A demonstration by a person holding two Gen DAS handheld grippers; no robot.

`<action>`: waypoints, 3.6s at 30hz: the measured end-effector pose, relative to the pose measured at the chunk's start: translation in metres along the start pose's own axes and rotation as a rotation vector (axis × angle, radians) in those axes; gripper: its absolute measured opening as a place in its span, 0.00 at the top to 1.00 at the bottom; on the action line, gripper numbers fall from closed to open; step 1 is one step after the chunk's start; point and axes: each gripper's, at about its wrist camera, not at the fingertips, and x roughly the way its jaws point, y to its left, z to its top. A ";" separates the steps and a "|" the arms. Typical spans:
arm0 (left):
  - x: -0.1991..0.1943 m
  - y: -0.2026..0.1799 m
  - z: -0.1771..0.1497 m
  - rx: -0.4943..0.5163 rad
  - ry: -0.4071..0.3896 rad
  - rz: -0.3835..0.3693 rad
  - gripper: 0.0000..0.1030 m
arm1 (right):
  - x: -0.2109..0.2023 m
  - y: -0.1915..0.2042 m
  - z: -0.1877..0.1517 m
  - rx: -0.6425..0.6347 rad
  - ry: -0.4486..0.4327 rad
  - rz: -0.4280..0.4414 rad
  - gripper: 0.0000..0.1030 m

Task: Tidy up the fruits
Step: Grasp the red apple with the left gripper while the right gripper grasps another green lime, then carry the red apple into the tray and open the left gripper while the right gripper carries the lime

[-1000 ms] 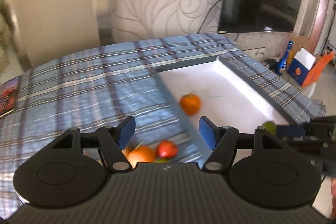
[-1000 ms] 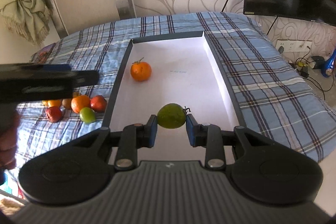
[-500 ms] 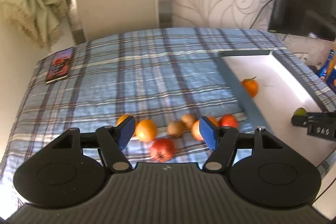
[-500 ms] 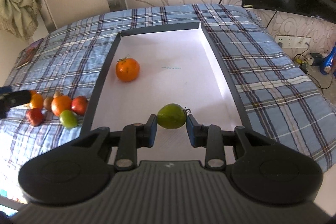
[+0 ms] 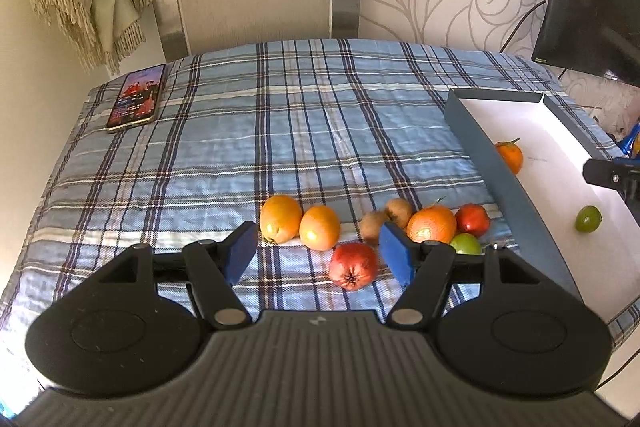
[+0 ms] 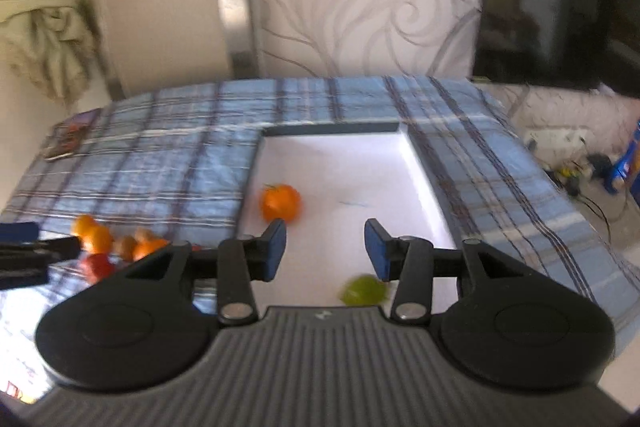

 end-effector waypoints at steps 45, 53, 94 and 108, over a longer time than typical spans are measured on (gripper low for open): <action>0.018 0.026 -0.027 0.066 0.067 -0.183 0.27 | 0.054 0.104 -0.031 -0.266 0.208 0.141 0.72; 0.036 0.010 -0.025 0.078 0.083 -0.202 0.30 | 0.025 0.092 -0.019 -0.192 0.197 0.184 0.72; 0.007 0.007 -0.003 0.020 0.021 -0.089 0.64 | -0.034 0.085 -0.009 -0.195 0.088 0.299 0.73; 0.006 -0.024 0.021 0.087 -0.019 -0.130 0.64 | -0.046 0.060 -0.005 -0.133 0.040 0.261 0.73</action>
